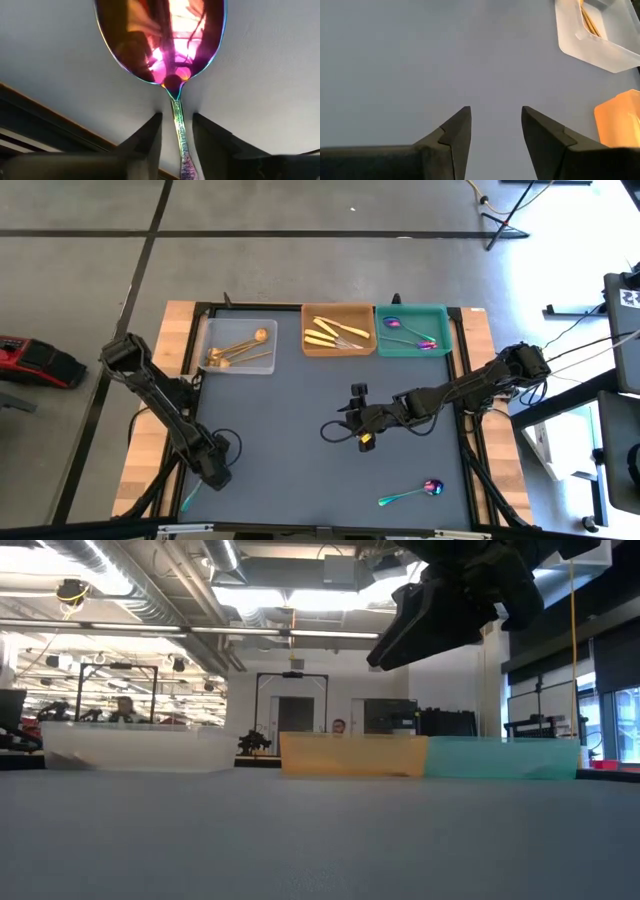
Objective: Sort silverware by color (type)
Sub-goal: Put the blue spoon into the blue bin
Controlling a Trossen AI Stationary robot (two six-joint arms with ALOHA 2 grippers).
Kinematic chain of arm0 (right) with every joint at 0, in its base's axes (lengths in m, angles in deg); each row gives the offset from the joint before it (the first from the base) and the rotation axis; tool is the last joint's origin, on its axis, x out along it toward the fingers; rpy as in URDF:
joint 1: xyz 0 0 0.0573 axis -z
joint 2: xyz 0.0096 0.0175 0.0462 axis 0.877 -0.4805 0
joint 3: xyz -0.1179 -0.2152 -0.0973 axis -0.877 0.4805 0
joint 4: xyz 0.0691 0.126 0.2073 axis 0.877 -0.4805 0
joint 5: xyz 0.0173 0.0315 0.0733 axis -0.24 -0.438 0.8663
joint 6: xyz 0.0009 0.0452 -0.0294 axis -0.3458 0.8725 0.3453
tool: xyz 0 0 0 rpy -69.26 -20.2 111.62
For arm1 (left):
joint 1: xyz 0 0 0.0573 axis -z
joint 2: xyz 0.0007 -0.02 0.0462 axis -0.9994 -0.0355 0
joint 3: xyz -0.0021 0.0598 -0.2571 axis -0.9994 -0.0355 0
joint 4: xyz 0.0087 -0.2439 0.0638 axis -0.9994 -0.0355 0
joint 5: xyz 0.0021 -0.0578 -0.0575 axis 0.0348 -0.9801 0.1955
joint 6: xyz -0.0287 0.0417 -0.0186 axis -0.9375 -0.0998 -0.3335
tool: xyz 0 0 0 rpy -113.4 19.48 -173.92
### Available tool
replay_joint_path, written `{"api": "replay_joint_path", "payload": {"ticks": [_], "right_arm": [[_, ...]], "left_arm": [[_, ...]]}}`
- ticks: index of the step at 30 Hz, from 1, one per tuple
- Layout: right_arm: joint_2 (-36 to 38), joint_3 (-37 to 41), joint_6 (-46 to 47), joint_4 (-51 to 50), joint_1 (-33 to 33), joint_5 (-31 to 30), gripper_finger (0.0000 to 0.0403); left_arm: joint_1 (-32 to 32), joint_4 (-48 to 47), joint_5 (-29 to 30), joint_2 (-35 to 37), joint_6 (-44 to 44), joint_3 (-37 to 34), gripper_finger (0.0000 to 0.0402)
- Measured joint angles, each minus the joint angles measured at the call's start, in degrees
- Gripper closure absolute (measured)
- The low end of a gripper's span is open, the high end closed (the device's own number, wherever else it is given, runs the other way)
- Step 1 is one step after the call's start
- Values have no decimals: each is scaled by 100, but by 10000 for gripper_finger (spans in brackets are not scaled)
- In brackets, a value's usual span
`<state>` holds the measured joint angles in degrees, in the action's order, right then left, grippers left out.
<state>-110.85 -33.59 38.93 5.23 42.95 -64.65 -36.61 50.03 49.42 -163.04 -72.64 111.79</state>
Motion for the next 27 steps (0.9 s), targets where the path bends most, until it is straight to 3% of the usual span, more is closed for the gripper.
{"api": "replay_joint_path", "payload": {"ticks": [9,18,24,27], "right_arm": [[0,0,57,11,0,0,237],[0,0,219,21,-2,67,237],[0,0,489,25,-2,651,237],[0,0,578,24,-3,821,237]], "left_arm": [[-62,-33,217,-24,625,112,388],[-107,-127,668,-43,1418,339,381],[-438,-589,1577,-57,2615,812,384],[-634,-670,2424,-48,3665,1013,382]]}}
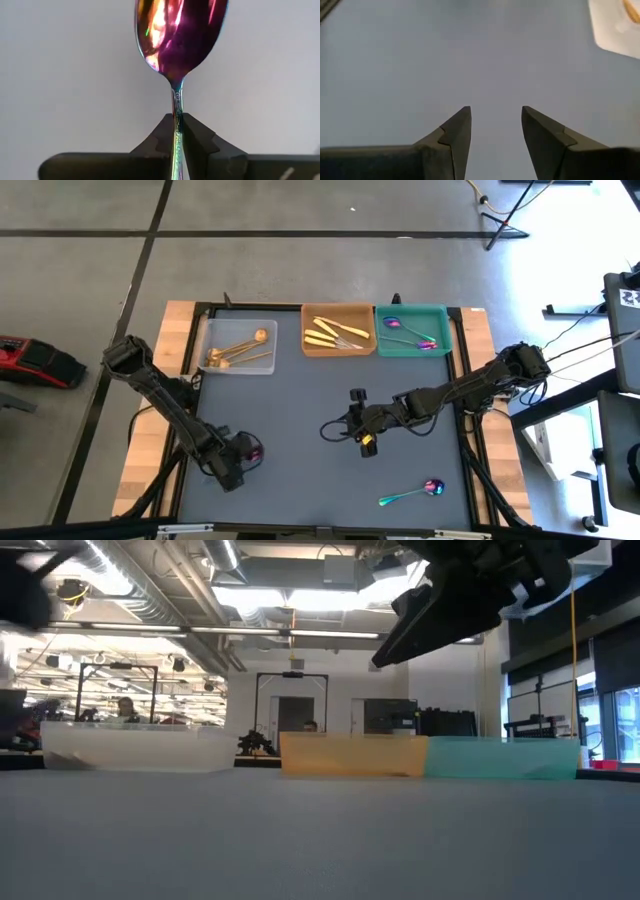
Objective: Sort silverware by color (type)
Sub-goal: Put the blue spoon into the blue bin
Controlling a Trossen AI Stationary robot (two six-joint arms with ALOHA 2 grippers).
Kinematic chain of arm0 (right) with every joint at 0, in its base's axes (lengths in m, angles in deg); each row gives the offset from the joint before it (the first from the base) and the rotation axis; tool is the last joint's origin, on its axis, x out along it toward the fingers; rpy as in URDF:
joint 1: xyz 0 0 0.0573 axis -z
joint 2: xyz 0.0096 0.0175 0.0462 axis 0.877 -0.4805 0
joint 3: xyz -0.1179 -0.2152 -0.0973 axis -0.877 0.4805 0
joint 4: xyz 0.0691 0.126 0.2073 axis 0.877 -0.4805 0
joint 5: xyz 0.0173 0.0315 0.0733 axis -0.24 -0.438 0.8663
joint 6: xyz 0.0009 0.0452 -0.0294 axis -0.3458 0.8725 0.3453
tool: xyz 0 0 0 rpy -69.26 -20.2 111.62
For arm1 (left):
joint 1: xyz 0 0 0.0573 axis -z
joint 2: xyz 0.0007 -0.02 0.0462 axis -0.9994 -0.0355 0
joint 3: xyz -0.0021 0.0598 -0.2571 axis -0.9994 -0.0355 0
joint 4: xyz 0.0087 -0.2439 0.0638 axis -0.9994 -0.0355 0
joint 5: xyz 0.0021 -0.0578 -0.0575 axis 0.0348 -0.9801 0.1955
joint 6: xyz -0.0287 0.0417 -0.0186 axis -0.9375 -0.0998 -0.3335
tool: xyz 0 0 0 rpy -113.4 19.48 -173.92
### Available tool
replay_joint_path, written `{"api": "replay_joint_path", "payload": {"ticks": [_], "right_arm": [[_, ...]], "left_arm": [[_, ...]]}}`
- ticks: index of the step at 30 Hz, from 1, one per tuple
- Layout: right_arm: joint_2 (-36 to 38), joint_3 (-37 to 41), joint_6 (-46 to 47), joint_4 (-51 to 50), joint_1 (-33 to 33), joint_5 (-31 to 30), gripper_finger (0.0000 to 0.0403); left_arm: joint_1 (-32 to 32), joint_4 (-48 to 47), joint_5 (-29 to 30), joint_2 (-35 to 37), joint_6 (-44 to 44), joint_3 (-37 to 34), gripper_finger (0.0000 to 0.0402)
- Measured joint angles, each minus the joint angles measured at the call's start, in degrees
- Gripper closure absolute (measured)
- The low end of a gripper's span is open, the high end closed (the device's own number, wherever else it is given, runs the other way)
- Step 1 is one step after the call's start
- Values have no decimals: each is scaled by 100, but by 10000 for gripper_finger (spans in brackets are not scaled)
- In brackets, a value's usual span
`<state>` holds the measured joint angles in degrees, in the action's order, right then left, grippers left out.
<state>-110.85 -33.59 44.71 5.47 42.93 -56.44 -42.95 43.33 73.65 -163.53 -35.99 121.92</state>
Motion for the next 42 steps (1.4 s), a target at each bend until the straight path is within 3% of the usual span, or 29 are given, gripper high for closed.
{"api": "replay_joint_path", "payload": {"ticks": [7,12,19,24,35,42], "right_arm": [[0,0,221,-1,1,82,237],[0,0,413,-59,1,81,237],[0,0,1096,-589,-4,83,237],[0,0,1851,-1048,-49,78,237],[-105,2,2278,-1374,-588,-378,237],[-136,0,2221,-982,-562,-601,237]], "left_arm": [[-528,179,2146,2,2317,91,379],[-966,939,2922,6,3639,91,380],[-1559,2271,3019,7,5575,91,395],[-1953,3064,2907,-39,6421,95,401],[-2530,4514,1410,-1159,7034,104,401],[-2698,4998,1211,-1596,6861,97,390]]}}
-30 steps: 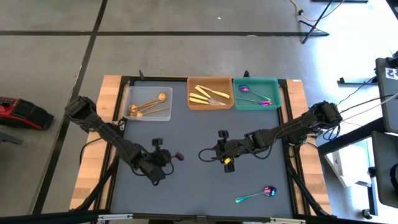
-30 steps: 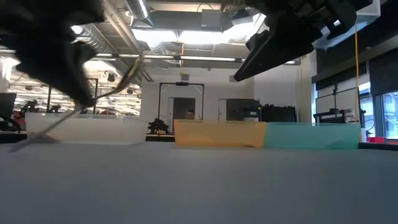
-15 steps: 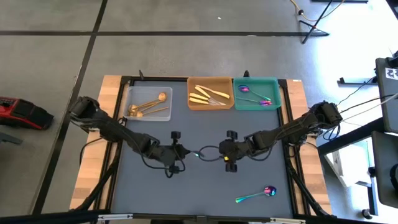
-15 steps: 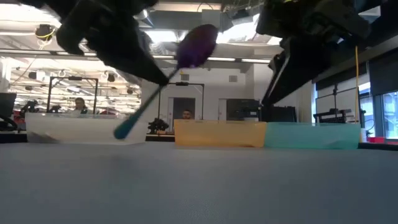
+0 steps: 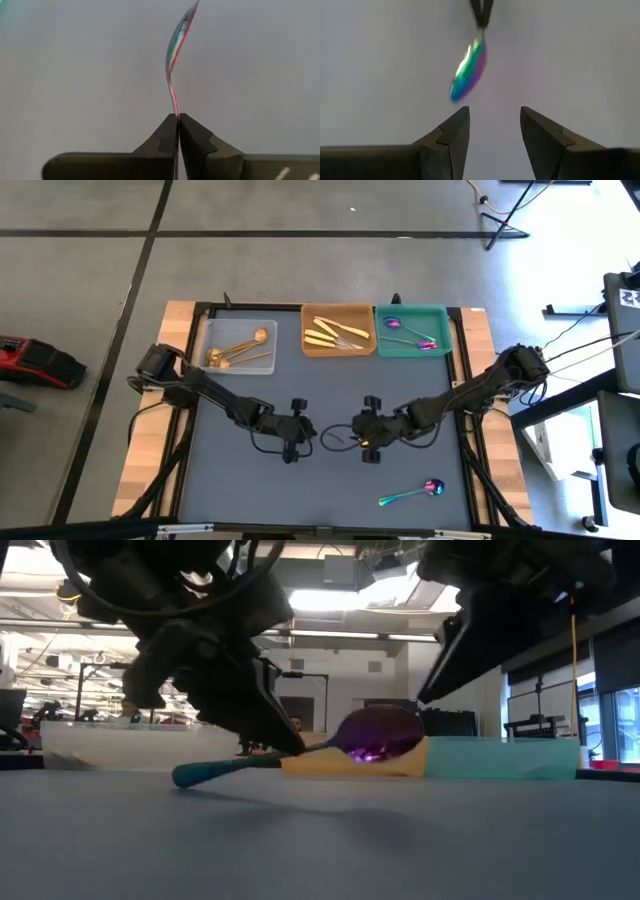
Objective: Sort silverware by color (type)
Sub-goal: Put the blue spoon into the blue bin
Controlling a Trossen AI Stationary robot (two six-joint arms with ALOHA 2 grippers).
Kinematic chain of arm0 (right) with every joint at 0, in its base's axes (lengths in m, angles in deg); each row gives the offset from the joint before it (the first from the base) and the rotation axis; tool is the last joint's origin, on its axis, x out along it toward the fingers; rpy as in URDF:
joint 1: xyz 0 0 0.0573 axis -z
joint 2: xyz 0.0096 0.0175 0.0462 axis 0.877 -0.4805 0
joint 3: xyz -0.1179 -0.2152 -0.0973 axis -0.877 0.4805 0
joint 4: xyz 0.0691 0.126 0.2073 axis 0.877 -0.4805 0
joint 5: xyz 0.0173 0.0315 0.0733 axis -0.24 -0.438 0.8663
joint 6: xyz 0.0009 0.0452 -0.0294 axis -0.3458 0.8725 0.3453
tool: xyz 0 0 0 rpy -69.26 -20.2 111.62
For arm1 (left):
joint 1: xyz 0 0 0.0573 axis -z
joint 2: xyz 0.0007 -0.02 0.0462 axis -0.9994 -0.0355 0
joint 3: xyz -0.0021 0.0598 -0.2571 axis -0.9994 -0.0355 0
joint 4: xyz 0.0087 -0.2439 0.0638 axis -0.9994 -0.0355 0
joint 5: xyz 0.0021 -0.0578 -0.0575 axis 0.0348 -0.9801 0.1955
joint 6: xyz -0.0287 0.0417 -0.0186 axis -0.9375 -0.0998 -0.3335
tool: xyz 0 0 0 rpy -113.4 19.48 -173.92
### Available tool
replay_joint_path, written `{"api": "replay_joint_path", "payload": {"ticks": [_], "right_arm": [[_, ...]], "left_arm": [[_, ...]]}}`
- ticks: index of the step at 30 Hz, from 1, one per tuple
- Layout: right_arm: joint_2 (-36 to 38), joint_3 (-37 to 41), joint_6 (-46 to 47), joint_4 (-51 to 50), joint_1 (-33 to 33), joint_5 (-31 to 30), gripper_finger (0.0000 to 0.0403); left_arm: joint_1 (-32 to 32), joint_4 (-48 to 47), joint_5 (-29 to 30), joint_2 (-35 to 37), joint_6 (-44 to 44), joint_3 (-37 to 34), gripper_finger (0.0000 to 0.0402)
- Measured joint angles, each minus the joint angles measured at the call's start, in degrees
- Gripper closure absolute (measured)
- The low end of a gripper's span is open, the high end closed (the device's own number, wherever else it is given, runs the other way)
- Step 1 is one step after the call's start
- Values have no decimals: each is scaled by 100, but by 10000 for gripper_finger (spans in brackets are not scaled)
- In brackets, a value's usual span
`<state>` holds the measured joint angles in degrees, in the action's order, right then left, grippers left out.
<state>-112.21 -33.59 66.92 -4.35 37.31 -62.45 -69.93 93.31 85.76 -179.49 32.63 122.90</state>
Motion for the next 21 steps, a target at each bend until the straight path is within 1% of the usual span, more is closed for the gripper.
{"api": "replay_joint_path", "payload": {"ticks": [3,8,11,14,16,18,21], "right_arm": [[-89,2,-163,147,-2,-280,237],[-302,2,-397,645,-2,-211,235],[-489,2,-743,1237,-2,-74,219],[-751,-4,-1081,1805,48,-72,189],[-934,-2,-1195,2106,143,-68,169],[-1064,-2,-1195,2394,297,-71,154],[-1289,-11,-1049,2753,529,-72,146]], "left_arm": [[-58,-2,1,-26,-22,0,366],[-148,-59,-2,-20,-309,4,321],[-85,-513,-46,135,-435,4,309],[110,-1230,-5,533,-586,2,306],[284,-1839,214,805,-873,7,306],[494,-2227,538,965,-1183,3,306],[877,-2304,1156,1056,-1513,-141,306]]}}
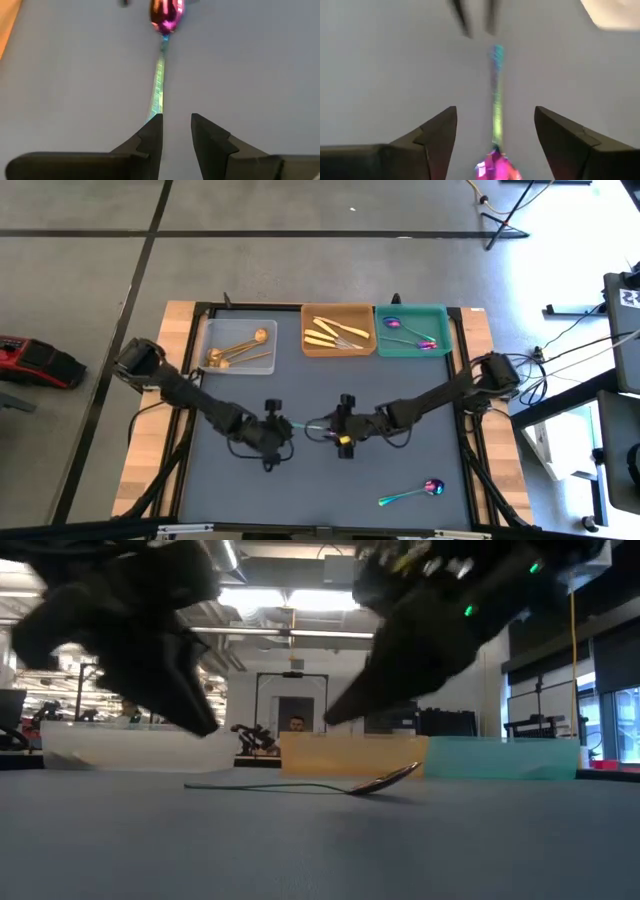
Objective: Sort silverware by color (type)
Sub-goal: Put the blue spoon into the blue bin
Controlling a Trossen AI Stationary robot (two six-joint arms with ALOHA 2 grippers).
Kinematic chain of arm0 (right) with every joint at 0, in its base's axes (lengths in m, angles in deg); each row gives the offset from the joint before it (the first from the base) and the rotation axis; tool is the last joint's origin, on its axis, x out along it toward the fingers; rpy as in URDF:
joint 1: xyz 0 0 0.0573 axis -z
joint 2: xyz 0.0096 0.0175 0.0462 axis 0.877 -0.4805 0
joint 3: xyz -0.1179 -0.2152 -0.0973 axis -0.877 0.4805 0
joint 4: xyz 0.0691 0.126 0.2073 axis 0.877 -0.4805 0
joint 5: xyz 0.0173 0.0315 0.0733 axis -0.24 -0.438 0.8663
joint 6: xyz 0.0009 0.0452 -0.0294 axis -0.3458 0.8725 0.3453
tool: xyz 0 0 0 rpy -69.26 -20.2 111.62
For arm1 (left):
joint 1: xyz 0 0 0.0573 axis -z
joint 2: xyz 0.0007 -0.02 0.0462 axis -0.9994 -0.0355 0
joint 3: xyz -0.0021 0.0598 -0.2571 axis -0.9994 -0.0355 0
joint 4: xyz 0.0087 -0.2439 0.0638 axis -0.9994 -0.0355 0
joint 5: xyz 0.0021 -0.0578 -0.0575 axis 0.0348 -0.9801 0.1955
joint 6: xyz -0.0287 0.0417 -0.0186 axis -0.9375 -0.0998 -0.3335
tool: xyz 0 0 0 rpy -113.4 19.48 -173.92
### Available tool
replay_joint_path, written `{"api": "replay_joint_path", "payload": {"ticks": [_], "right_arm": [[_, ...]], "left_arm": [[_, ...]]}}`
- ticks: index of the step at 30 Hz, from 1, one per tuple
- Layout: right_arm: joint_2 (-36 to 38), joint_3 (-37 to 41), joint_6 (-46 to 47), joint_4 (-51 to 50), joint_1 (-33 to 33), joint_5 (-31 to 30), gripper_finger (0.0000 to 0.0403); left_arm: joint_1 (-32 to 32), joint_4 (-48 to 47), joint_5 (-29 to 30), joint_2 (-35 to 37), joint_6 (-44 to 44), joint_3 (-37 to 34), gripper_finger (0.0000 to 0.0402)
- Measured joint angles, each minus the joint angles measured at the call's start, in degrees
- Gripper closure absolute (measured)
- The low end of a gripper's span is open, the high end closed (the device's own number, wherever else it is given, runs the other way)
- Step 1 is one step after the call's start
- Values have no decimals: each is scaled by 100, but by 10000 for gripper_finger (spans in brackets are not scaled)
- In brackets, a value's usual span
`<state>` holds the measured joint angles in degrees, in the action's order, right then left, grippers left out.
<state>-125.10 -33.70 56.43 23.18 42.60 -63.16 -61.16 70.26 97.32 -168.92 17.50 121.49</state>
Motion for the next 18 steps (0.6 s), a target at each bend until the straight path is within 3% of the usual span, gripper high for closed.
{"api": "replay_joint_path", "payload": {"ticks": [10,18], "right_arm": [[-919,9,42,957,621,1335,195],[-1114,-3,-82,995,834,1394,266]], "left_arm": [[472,733,673,-22,-120,-565,305],[439,1015,669,-20,-125,-567,305]]}}
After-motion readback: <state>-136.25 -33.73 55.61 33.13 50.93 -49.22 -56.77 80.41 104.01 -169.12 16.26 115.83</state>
